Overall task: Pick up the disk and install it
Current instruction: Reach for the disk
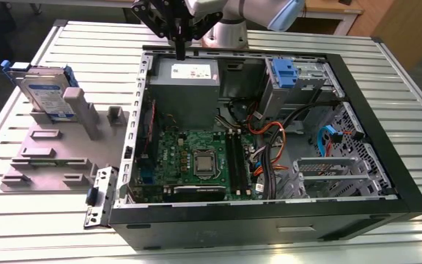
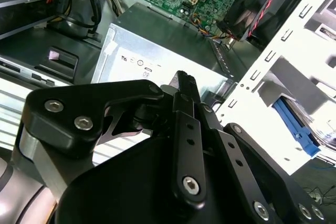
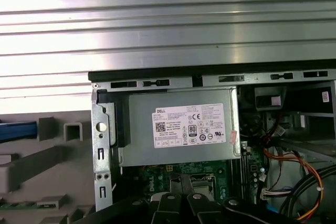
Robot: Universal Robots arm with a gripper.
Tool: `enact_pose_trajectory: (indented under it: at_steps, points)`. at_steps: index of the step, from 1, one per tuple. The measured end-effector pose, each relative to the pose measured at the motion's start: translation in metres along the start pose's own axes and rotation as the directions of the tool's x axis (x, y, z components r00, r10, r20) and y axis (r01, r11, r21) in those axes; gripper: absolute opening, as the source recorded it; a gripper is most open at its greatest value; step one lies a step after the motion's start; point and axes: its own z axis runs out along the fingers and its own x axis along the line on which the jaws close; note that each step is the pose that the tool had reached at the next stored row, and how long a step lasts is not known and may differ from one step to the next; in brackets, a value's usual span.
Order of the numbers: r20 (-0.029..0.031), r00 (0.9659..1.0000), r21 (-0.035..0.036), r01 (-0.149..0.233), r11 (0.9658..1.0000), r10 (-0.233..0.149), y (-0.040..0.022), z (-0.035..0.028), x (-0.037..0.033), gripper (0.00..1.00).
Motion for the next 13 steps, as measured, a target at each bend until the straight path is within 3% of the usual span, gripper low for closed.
enact_pose_trajectory:
  at_steps: [13]
  points:
    - [0.0001,1.0000,-0.0001,0.000,1.0000,0.000,-0.0015,-0.0002,0.0194,0.11]
